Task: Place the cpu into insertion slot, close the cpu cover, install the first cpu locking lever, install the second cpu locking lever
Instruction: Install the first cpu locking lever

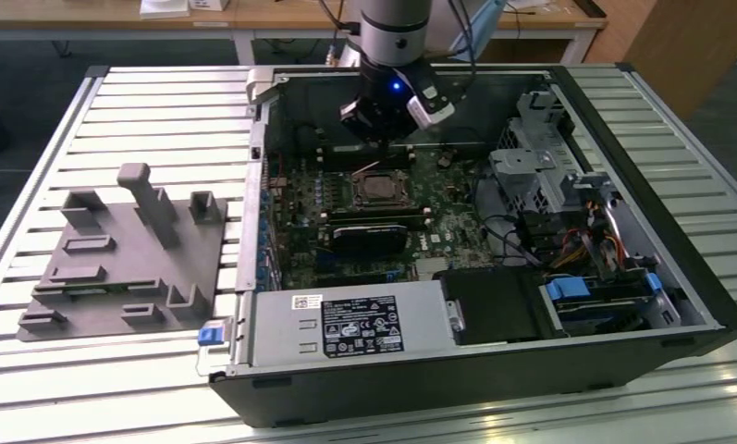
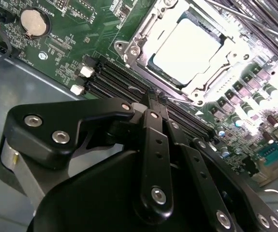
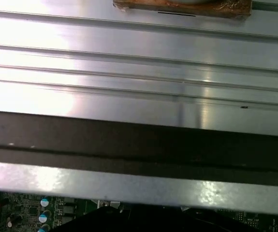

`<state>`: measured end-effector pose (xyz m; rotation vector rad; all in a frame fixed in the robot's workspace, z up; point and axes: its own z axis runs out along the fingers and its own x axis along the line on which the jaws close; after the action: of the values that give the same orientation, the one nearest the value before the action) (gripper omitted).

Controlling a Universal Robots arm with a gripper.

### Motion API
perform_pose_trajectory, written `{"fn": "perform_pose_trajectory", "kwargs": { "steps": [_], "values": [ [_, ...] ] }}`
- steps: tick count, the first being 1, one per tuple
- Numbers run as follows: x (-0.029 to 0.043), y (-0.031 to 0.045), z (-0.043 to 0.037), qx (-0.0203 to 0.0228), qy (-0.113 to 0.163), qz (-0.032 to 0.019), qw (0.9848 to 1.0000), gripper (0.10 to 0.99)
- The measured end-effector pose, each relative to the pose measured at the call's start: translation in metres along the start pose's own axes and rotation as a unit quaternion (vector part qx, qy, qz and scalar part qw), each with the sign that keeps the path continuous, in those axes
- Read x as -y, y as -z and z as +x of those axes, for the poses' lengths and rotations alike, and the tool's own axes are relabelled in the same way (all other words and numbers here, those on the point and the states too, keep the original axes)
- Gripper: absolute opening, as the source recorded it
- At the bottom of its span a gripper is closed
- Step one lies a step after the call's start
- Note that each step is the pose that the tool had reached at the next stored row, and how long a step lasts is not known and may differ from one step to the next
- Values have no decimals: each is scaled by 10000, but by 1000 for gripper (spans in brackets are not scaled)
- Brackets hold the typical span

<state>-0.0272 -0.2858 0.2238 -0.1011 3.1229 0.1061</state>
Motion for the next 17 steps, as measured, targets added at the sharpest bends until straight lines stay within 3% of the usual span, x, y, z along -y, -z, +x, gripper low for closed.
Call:
{"fn": "perform_pose_trajectory", "kwargs": {
  "steps": [17],
  "values": [
    [16, -162, -80, -14, -16, 4, 10000, 106]
  ]
}}
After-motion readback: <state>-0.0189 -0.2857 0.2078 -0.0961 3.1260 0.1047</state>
